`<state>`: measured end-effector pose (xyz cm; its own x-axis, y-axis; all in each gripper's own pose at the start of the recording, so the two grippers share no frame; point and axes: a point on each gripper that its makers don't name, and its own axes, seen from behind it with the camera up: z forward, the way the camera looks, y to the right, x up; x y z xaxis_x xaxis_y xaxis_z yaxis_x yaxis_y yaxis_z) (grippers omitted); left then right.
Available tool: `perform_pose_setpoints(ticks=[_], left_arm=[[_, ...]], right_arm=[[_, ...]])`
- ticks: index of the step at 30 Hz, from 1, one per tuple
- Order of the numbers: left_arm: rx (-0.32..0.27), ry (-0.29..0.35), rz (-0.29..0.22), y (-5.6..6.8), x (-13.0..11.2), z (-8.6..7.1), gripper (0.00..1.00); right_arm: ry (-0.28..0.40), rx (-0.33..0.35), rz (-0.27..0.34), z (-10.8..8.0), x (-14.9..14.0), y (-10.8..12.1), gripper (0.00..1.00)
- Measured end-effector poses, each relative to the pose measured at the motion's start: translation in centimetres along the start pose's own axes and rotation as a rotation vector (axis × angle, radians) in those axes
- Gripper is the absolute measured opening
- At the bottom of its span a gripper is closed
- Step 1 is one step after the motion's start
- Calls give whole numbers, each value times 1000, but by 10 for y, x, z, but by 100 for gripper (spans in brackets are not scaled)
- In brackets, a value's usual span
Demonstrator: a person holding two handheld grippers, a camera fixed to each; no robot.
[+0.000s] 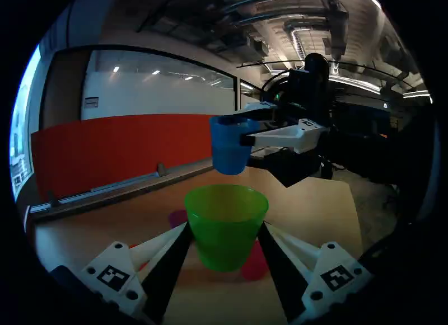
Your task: Pour water
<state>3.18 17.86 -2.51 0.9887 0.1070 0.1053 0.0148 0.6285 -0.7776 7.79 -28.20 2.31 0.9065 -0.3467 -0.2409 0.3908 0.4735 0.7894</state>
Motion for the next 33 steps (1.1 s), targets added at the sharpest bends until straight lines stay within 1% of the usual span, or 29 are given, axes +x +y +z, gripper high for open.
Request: perform_pose_setpoints(ticks=[8, 18, 33], left_arm=[[2, 7, -3, -1, 0, 0, 81], [-1, 8, -2, -2, 3, 0, 81], [-4, 21, -9, -1, 8, 3, 81]], right_arm=[[2, 13, -67, 5, 9, -5, 93], [11, 8, -116, 8, 13, -5, 93], [19, 5, -209, 13, 30, -5, 93]])
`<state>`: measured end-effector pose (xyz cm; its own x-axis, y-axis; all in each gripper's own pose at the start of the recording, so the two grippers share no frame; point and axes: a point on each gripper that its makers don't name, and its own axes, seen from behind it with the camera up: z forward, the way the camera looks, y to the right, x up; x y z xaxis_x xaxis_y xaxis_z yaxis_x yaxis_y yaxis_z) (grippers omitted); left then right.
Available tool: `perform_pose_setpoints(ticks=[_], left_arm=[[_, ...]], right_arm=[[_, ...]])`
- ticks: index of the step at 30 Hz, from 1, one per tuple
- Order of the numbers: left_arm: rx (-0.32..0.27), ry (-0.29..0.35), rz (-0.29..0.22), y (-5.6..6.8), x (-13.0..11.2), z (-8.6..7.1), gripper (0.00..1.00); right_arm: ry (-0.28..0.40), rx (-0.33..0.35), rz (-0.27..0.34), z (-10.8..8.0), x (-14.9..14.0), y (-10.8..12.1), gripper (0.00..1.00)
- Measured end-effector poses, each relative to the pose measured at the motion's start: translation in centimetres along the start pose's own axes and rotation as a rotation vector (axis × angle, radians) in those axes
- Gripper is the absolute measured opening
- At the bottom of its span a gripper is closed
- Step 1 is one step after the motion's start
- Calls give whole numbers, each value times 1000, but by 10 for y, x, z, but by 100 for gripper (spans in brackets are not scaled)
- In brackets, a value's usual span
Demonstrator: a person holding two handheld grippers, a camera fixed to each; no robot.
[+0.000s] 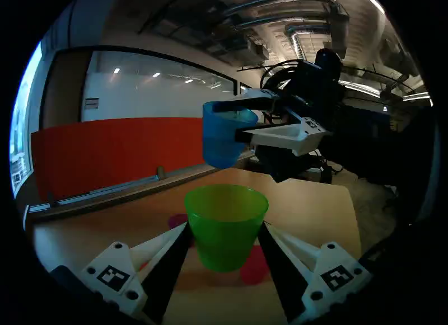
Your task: Pour water
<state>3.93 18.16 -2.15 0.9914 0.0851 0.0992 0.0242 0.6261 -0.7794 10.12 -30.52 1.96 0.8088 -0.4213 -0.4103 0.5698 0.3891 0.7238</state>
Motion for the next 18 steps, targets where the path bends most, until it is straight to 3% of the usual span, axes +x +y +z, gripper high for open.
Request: perform_pose_setpoints(ticks=[18], left_arm=[[-6, 15, 0, 3, 8, 4, 81]], right_arm=[[-8, -11, -118, 5, 12, 1, 93]])
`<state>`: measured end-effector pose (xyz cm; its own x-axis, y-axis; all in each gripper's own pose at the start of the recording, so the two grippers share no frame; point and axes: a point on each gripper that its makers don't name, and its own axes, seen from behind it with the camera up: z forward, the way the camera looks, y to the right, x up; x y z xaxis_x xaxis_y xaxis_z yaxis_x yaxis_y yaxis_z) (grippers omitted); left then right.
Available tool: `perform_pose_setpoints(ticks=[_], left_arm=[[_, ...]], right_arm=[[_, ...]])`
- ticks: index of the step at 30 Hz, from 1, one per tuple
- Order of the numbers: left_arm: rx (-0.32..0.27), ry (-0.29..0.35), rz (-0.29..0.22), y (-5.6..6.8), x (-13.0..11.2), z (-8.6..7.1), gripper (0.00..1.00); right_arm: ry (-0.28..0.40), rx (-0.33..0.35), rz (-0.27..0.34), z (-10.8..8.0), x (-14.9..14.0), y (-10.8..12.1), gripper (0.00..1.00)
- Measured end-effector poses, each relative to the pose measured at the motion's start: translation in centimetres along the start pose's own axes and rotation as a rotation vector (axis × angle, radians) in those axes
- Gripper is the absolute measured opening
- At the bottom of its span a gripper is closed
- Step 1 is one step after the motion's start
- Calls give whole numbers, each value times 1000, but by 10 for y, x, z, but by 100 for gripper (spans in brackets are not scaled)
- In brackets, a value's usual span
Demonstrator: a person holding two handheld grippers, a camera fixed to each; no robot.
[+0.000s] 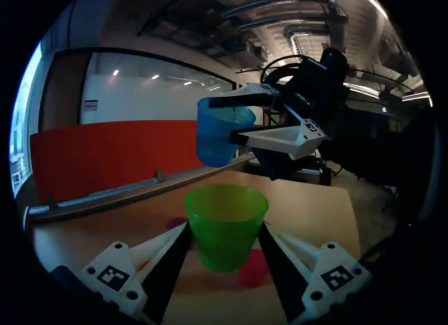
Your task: Pour water
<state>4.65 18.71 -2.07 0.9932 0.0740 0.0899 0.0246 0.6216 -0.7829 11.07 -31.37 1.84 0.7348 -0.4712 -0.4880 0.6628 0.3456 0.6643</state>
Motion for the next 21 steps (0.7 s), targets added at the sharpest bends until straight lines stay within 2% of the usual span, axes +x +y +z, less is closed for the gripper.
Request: perform_pose_setpoints(ticks=[10, 21], left_arm=[[-4, 5, 4, 3, 2, 0, 81], [-3, 19, -3, 3, 4, -1, 81]], right_arm=[[0, -8, -93, 3, 9, 0, 93], [3, -5, -160, 7, 18, 0, 93]])
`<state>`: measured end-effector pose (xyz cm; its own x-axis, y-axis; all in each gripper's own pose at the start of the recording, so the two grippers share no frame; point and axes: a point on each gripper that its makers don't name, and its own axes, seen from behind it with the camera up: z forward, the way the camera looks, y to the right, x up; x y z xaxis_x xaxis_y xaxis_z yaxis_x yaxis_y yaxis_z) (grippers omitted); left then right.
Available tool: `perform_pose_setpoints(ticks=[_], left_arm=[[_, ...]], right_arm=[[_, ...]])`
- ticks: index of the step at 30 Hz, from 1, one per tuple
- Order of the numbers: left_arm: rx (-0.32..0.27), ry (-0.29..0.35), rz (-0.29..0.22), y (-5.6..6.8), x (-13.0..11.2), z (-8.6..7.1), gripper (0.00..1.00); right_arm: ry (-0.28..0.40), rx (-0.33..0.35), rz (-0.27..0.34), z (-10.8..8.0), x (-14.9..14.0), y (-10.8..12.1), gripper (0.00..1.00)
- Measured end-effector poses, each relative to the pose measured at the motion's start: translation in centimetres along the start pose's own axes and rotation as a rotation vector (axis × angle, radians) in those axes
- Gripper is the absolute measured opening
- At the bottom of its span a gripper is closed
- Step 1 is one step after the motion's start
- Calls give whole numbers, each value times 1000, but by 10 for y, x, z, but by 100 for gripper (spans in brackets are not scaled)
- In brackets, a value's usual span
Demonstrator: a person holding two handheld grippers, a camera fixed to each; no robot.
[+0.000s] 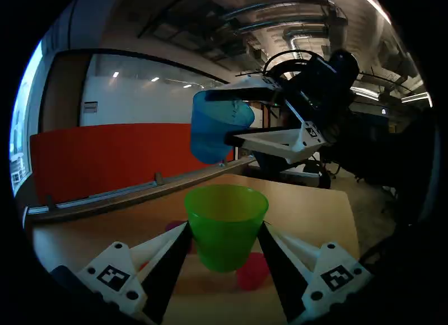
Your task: Pour water
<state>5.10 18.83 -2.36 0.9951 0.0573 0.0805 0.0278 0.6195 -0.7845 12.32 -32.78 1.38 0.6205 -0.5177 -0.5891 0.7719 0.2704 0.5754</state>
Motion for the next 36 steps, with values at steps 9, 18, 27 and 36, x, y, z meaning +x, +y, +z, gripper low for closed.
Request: perform_pose_setpoints(ticks=[9, 18, 27, 36], left_arm=[[2, 5, -3, -1, -1, 0, 81], [4, 15, -12, -4, 0, -1, 81], [-1, 12, -7, -2, -1, -2, 81], [-4, 24, -18, 0, 0, 0, 81]], right_arm=[[-8, 2, -60, 5, 4, 1, 93], [-19, 13, -115, 10, 5, 0, 93], [-25, 17, -157, 14, 7, -1, 93], [-31, 20, -197, 16, 7, -1, 93]])
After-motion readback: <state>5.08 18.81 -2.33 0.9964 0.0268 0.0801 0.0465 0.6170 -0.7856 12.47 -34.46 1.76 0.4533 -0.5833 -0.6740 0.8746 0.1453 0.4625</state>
